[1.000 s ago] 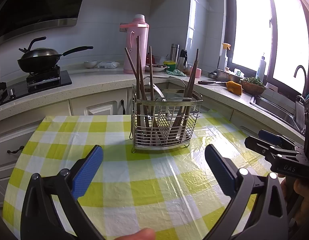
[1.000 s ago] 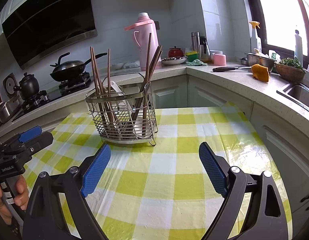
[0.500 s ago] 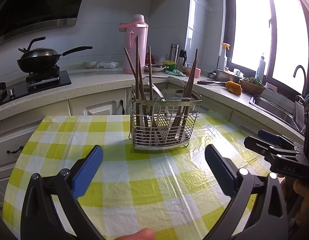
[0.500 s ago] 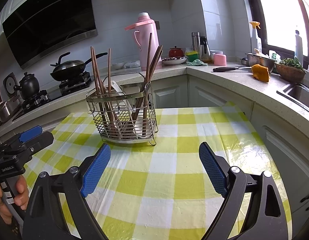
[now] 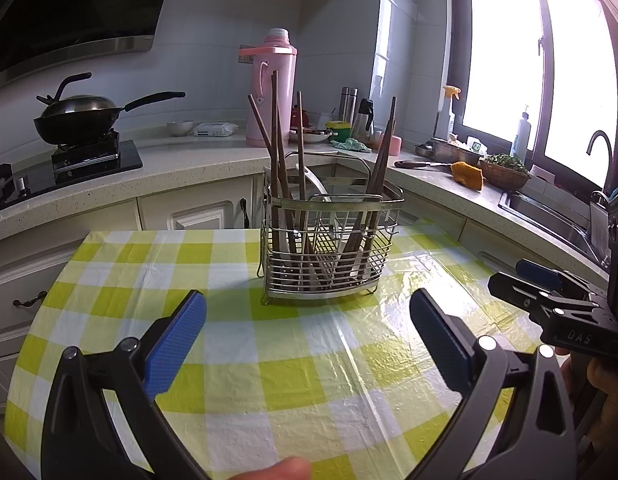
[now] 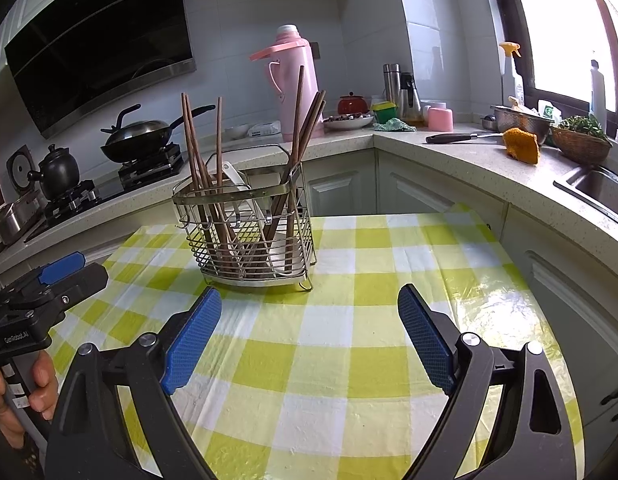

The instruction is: Organize utensils

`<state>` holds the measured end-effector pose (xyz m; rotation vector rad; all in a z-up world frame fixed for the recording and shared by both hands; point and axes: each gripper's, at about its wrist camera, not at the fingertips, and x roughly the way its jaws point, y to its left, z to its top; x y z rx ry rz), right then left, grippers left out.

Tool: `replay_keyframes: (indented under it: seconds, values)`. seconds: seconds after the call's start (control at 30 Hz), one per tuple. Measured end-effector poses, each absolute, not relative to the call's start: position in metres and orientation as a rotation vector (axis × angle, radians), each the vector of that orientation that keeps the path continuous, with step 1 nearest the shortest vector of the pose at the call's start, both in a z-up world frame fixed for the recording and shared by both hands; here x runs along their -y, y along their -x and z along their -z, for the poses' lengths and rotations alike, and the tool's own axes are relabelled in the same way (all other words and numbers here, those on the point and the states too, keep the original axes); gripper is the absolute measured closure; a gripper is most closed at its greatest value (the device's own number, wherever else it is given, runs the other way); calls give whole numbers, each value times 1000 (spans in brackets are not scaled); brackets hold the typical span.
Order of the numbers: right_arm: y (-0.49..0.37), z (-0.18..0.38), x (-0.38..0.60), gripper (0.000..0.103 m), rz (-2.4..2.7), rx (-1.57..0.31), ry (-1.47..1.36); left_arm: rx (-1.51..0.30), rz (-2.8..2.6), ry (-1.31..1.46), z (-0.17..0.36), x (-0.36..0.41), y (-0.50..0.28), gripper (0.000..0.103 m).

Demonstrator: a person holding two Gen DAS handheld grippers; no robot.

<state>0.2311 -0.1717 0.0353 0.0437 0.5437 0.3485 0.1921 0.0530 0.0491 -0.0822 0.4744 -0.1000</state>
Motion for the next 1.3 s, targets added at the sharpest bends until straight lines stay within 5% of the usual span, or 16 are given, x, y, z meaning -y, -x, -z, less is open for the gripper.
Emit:
replay_keyframes:
  seconds: [1.3]
  values:
    - [-229,-36,169,19,-351,-543,-40,-469,104,81,-48,-49,-191,5]
